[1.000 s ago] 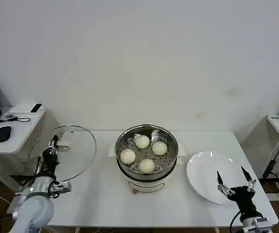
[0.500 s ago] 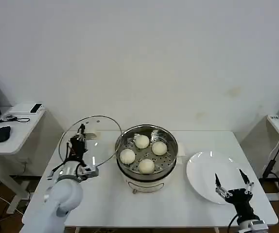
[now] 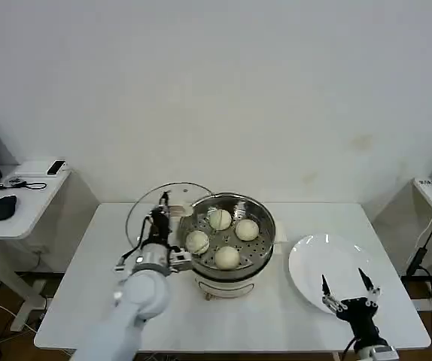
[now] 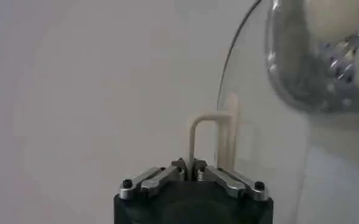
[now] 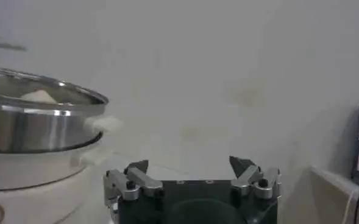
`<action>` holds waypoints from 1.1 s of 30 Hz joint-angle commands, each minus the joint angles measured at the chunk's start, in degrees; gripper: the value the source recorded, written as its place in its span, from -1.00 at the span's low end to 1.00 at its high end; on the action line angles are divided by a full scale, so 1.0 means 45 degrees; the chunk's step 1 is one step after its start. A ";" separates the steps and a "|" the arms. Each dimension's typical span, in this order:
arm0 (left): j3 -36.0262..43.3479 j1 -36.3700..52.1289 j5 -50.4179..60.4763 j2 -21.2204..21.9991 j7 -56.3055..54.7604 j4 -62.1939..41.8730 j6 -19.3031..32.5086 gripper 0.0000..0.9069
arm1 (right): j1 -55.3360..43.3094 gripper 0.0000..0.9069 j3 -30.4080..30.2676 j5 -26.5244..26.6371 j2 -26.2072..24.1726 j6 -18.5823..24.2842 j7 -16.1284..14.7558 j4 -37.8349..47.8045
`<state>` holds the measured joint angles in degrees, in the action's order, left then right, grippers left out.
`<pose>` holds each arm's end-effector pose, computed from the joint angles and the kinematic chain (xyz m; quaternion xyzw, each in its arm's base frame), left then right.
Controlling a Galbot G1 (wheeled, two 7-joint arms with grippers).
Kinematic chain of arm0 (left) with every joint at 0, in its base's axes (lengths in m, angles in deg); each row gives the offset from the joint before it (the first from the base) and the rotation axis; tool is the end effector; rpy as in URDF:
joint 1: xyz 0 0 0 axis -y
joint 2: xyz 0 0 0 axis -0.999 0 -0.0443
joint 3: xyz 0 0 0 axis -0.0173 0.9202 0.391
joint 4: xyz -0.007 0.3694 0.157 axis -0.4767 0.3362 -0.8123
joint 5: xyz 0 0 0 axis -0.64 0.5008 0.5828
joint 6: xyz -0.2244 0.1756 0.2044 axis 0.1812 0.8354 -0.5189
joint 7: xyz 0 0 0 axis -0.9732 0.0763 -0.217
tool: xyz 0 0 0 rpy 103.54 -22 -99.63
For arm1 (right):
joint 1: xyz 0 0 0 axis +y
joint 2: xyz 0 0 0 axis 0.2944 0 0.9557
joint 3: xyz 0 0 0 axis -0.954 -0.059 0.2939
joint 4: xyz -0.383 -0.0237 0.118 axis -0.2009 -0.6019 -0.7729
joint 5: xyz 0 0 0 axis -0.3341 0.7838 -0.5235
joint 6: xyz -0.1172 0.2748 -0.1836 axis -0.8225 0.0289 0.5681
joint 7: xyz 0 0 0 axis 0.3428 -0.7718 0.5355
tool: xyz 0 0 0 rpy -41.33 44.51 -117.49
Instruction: Take steamed baozi put them in steamer then cover it.
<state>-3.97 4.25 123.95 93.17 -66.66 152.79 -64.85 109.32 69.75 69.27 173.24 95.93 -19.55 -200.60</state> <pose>0.3359 -0.0411 -0.2937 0.0023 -0.7337 -0.6794 0.0106 0.1005 -0.1041 -0.3654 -0.0015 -0.9899 0.1387 0.0304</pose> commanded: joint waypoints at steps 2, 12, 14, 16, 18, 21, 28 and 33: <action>0.1392 0.0842 0.2694 0.1468 0.2040 -0.0268 -0.0560 -1.00 | 0.0021 1.00 -0.0305 -0.0393 0.0233 0.0090 0.0019 0.0203; 0.1869 0.1002 0.2864 0.2328 0.2422 -0.0586 -0.0589 -1.00 | -0.0015 1.00 -0.0364 -0.0517 0.0305 0.0138 0.0019 0.0288; 0.1948 0.1000 0.2903 0.2464 0.2423 -0.0645 -0.0588 -1.00 | -0.0022 1.00 -0.0365 -0.0524 0.0307 0.0140 0.0019 0.0319; 0.2122 0.0997 0.2961 0.2605 0.2449 -0.0664 -0.0588 -1.00 | -0.0030 1.00 -0.0376 -0.0532 0.0306 0.0147 0.0018 0.0347; 0.2260 0.0997 0.3041 0.2707 0.2470 -0.0686 -0.0588 -1.00 | -0.0043 1.00 -0.0400 -0.0540 0.0320 0.0152 0.0016 0.0367; 0.2450 0.1031 0.3172 0.2804 0.2556 -0.0762 -0.0589 -1.00 | -0.0058 1.00 -0.0426 -0.0561 0.0331 0.0175 0.0019 0.0451; 0.2689 0.1091 0.3220 0.3021 0.2541 -0.1060 -0.0583 -1.00 | -0.0025 1.00 -0.0496 -0.0632 0.0374 0.0211 0.0015 0.0481; 0.2723 0.1107 0.3312 0.3129 0.2467 -0.1235 -0.0576 -1.00 | -0.0019 1.00 -0.0522 -0.0634 0.0368 0.0215 0.0010 0.0493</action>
<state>7.25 9.07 137.88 106.14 -55.99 148.02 -67.33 109.24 67.53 66.49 174.85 96.84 -19.49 -198.53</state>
